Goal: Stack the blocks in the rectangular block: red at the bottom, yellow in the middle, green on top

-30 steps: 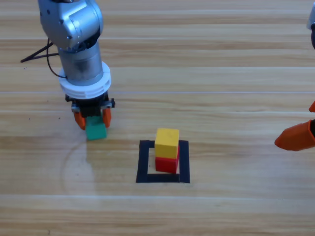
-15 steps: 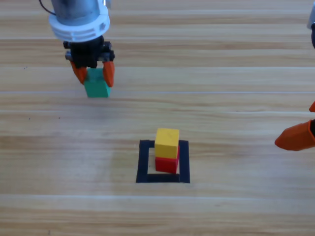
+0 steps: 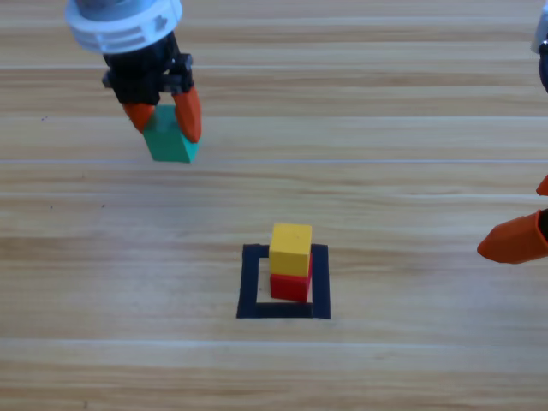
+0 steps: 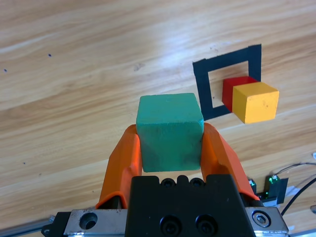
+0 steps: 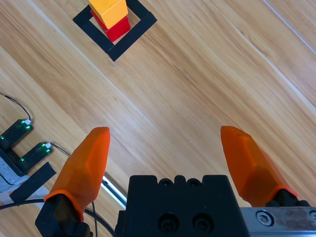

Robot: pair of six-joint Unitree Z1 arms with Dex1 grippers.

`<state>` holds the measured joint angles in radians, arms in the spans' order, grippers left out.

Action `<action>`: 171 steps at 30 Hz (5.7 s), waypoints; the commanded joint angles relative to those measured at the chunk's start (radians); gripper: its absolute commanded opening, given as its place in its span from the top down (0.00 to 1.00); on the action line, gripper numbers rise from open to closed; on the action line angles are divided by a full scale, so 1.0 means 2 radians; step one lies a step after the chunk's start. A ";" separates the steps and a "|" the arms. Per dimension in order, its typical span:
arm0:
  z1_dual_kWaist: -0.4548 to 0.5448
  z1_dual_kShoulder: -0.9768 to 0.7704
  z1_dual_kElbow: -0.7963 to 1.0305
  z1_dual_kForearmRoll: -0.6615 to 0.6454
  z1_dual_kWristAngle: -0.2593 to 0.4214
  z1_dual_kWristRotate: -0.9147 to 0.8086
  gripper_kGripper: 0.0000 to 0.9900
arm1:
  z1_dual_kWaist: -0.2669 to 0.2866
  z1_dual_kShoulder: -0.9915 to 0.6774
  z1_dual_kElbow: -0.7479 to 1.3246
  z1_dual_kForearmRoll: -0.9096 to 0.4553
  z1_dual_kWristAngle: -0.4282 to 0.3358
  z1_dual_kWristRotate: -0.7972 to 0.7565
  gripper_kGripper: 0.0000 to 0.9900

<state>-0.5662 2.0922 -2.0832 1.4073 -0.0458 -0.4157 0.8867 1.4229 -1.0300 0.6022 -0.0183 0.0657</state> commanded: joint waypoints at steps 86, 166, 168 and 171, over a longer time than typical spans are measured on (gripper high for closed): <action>-0.161 0.124 -0.067 0.006 0.038 -0.185 1.00 | -0.013 0.036 0.010 -0.006 0.008 -0.009 0.00; -0.166 0.140 -0.081 0.005 0.045 -0.179 0.00 | -0.013 0.042 0.010 -0.006 0.019 -0.012 0.00; -0.166 0.137 -0.081 0.005 0.045 -0.178 0.00 | -0.013 0.043 0.010 -0.006 0.019 -0.012 0.00; -0.166 0.134 -0.081 0.005 0.045 -0.178 0.00 | -0.013 0.043 0.010 -0.006 0.019 -0.012 0.00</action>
<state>-0.8770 2.3241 -2.2433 1.4114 0.0298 -0.7733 0.8867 1.4692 -1.0300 0.6022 -0.0032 0.0493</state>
